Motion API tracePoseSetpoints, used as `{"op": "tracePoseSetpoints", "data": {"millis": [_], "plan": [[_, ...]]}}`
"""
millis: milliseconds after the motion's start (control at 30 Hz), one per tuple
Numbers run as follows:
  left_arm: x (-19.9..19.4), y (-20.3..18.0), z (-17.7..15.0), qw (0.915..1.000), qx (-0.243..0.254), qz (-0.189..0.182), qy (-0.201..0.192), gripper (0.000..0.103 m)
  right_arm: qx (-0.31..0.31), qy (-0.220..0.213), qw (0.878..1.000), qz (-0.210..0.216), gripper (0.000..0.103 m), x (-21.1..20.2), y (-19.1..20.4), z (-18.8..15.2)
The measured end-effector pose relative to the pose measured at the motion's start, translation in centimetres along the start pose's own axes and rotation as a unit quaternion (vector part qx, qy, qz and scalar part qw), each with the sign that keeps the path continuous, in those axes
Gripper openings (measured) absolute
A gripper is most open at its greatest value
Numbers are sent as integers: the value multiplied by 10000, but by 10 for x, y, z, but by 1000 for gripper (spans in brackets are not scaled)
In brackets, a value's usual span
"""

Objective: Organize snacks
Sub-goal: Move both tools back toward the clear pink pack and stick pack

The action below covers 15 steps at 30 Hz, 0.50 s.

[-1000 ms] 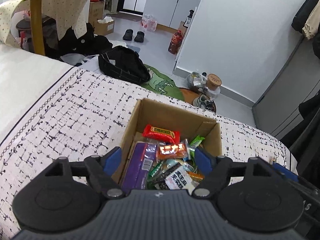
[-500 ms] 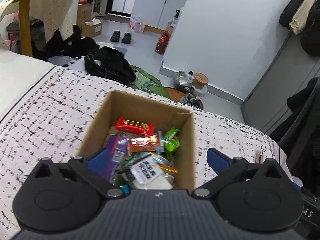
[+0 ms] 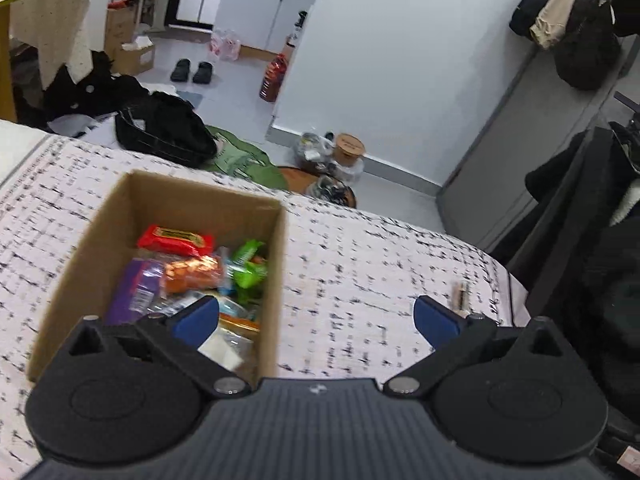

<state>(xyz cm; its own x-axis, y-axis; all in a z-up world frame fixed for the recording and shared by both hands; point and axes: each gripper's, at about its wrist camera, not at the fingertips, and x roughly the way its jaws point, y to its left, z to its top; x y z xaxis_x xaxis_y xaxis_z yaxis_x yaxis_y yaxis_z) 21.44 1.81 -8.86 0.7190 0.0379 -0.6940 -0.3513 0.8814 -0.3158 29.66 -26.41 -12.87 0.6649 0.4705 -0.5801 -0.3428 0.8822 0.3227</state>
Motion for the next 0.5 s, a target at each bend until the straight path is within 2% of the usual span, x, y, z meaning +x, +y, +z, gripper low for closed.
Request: {"op": "tracePoseSetpoints", "data": {"millis": [133,367,500], "plan": [[13,-14,-5,9997,61,-109,199,103,52,-24,9999,-108,102,-3,-13,0],[28,-40,-15,9986,331,-307,270,102,212,2,9995,-223,91,-8,-36,1],[41,-56,-19,9971,501,-463,348,101,253,1,9992,-325,91,-10,-47,2]]}}
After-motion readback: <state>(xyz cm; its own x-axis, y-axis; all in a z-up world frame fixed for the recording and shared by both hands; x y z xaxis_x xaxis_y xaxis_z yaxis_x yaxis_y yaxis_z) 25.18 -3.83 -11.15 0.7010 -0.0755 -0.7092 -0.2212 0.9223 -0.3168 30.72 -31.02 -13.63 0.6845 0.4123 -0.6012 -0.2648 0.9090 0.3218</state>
